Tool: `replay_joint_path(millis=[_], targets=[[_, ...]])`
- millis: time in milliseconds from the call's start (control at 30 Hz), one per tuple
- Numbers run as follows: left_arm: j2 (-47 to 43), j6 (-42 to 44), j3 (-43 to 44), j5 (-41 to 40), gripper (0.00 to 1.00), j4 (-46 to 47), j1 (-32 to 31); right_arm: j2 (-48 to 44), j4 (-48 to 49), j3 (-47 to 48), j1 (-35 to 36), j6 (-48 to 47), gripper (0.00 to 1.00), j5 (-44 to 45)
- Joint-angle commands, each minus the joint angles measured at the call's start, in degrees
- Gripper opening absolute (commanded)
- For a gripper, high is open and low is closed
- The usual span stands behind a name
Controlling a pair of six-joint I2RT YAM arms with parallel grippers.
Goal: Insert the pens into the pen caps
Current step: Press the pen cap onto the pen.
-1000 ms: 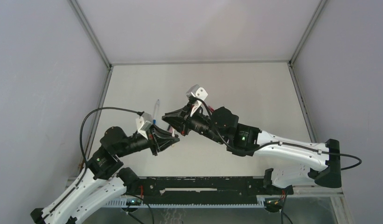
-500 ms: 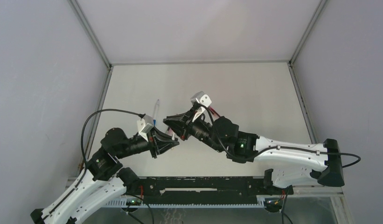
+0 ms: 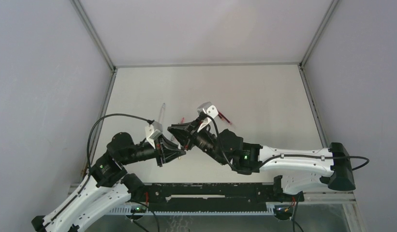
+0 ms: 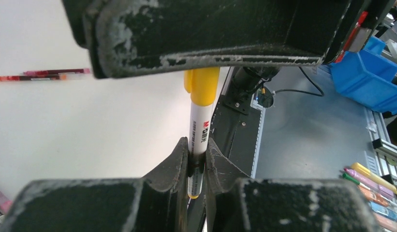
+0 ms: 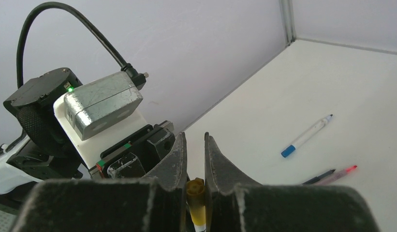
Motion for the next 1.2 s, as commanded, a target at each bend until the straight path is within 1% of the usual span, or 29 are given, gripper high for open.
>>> replay_joint_path(millis=[0, 333, 500, 600, 667, 733, 900, 1033, 1167], targets=[[0.5, -1.5, 2.9, -11.8, 0.0, 25.3, 2.1, 6.0, -14.4, -5.5, 8.1, 9.2, 0.0, -13.3], [-0.5, -1.5, 2.9, -11.8, 0.0, 24.6, 3.3, 5.7, -16.7, -8.1, 9.4, 10.7, 0.0, -12.0], [-0.9, -2.0, 2.1, -11.4, 0.0, 24.2, 3.8, 0.0, -19.0, -9.0, 7.0, 8.9, 0.0, -9.4], [-0.9, -2.5, 0.8, -10.6, 0.0, 24.8, 3.8, -3.0, -18.2, -9.0, 5.1, 8.3, 0.0, -9.4], [-0.4, -2.0, 0.1, -8.2, 0.0, 24.7, 3.8, -4.7, -15.8, -8.5, 4.2, 7.6, 0.0, -9.2], [0.7, -1.6, -1.0, -4.9, 0.0, 24.8, 3.7, -6.2, -16.4, -6.7, 3.2, 5.8, 0.0, -8.0], [2.7, -1.6, -3.6, -0.1, 0.0, 24.4, 3.7, -9.8, -15.7, -3.4, -0.9, 3.0, 0.0, -8.4], [2.7, -2.0, -4.1, -0.3, 0.0, 24.0, 3.7, -11.3, -13.2, -3.1, -3.0, 2.2, 0.13, -9.3], [3.2, -1.9, -3.9, -0.4, 0.0, 23.4, 3.6, -11.1, -12.8, -2.2, -3.4, 2.2, 0.33, -10.2]])
